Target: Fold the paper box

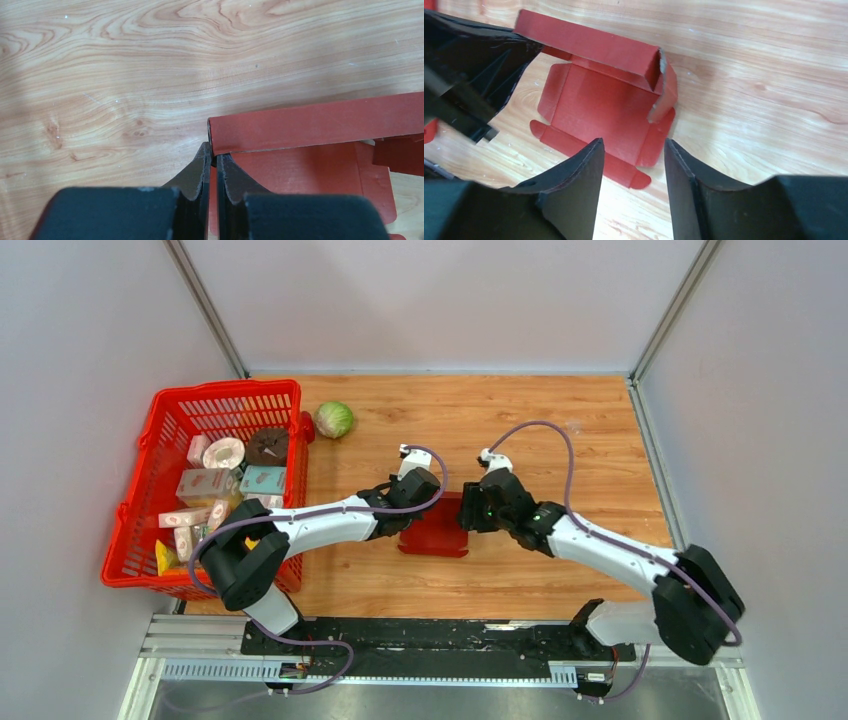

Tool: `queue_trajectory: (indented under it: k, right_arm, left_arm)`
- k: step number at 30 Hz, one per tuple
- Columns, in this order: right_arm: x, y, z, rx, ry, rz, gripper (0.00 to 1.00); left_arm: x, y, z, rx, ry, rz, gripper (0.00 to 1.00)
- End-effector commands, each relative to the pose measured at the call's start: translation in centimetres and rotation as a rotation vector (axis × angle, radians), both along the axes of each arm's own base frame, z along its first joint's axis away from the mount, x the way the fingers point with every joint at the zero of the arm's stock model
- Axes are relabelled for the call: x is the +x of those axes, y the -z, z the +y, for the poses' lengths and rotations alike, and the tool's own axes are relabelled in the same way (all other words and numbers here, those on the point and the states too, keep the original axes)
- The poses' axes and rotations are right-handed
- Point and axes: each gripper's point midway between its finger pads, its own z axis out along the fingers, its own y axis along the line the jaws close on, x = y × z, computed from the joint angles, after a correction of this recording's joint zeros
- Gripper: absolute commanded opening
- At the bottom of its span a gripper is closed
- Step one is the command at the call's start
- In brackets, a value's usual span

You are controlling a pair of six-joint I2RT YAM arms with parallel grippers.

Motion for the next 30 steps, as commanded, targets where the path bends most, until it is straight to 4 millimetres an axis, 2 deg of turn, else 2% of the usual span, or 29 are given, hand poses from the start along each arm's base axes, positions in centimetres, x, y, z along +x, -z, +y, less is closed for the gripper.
queue_trajectory:
  k: [1,3,4,7,9,11,12,15,16,23,30]
  right_arm:
    - [-0.2,-2.7,-3.4,0.021,0.047,-0.085,0.52]
    - [0.1,-3.8,-4.8,0.019,0.081,-0.139,0.54]
    - [0.8,-3.5,-6.6,-0.023,0.153,-0.157,0.54]
    - [2.1,-2.9,-9.4,-0.086,0.244,-0.173,0.51]
    - [2.8,-1.9,-9.6,-0.139,0.223,-0.168,0.48]
    - [3.5,-2.0,-8.1,-0.142,0.135,-0.186,0.46]
    - [3.4,-1.0,-7.2,-0.15,0.085,-0.157,0.45]
    - [4.0,-0.4,-5.7,-0.155,-0.006,-0.184,0.43]
    - [4.2,-1.0,-4.4,-0.119,-0.053,-0.222,0.43]
    - [4.7,-1.4,-0.8,-0.033,-0.201,-0.297,0.42]
    - [4.9,-0.2,0.9,-0.022,-0.255,-0.305,0.41]
  left_arm:
    - [0.1,-0.7,-0.8,-0.019,0.021,-0.011,0.0]
    - [0.1,-0.8,-0.8,-0.015,0.021,-0.01,0.0]
    - [0.1,-0.8,-0.8,-0.019,0.02,-0.012,0.0]
    - [0.1,-0.8,-0.8,-0.02,0.021,-0.014,0.0]
    - [0.1,-0.9,-0.8,-0.02,0.021,-0.014,0.0]
    - [0.0,-0.9,-0.9,-0.022,0.023,-0.014,0.0]
    - [0.1,-0.8,-0.8,-0.021,0.022,-0.013,0.0]
    - [0.0,-0.8,-0.7,-0.02,0.02,-0.013,0.0]
    - [0.0,-0.9,-0.7,-0.022,0.02,-0.014,0.0]
    - [0.0,-0.9,-0.7,-0.023,0.021,-0.017,0.0]
    - [0.1,-1.0,-0.7,-0.027,0.02,-0.021,0.0]
